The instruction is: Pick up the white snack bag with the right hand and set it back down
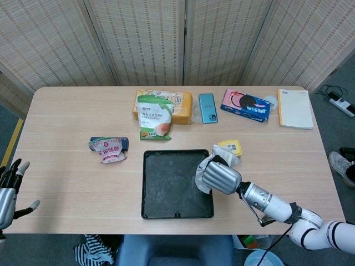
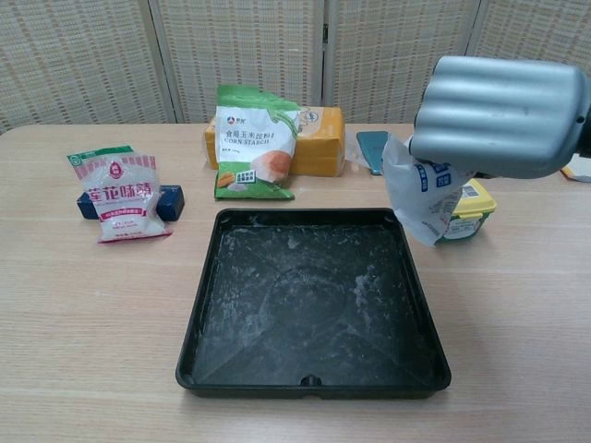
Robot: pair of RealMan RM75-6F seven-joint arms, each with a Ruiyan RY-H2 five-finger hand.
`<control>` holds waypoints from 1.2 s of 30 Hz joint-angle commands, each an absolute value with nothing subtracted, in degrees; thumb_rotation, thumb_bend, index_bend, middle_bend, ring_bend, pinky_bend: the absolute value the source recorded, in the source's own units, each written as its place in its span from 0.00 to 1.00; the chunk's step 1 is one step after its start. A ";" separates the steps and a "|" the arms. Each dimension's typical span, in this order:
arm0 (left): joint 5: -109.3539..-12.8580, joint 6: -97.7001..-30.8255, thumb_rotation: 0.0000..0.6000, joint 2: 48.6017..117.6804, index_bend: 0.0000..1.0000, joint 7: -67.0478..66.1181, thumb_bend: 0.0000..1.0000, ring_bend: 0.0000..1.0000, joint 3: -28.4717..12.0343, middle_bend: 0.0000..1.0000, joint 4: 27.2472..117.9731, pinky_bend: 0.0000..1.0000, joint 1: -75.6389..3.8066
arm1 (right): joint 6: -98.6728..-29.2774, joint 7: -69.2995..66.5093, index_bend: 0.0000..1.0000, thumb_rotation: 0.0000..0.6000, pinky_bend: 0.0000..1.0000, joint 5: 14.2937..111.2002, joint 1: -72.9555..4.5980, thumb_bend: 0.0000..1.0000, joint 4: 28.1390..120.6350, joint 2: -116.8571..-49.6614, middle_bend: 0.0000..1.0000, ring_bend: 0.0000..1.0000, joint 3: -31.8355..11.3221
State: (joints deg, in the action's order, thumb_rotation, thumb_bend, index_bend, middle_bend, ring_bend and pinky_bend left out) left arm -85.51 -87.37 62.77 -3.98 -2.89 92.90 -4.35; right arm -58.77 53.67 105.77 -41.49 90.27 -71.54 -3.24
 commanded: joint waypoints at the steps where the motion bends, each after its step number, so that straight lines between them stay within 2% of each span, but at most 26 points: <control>1: -85.46 -87.40 1.00 62.77 0.00 -4.01 0.18 0.18 -2.93 0.00 92.90 0.09 -4.32 | -58.97 53.55 0.92 1.00 1.00 105.83 -41.40 0.35 90.09 -71.67 0.85 1.00 -3.35; 16: -85.33 -87.17 1.00 62.74 0.00 -3.99 0.18 0.19 -3.06 0.00 92.91 0.09 -4.36 | -59.66 48.71 0.92 1.00 1.00 103.42 -40.34 0.35 89.02 -72.30 0.85 1.00 -3.57; 23: -85.17 -86.74 1.00 62.67 0.00 -3.84 0.18 0.19 -3.04 0.00 92.86 0.09 -4.47 | -58.27 28.14 0.92 1.00 1.00 88.87 -37.21 0.35 91.02 -73.53 0.85 1.00 -5.82; 28: -84.94 -86.63 1.00 62.69 0.00 -3.79 0.18 0.19 -3.19 0.00 92.84 0.09 -4.53 | -60.29 13.38 0.92 1.00 1.00 87.09 -35.57 0.35 88.81 -74.63 0.85 1.00 -6.05; 36: -84.32 -85.85 1.00 62.95 0.00 -4.65 0.18 0.19 -3.28 0.00 92.90 0.09 -4.83 | -59.79 -1.01 0.92 1.00 1.00 84.10 -32.74 0.35 88.64 -72.16 0.85 1.00 -4.51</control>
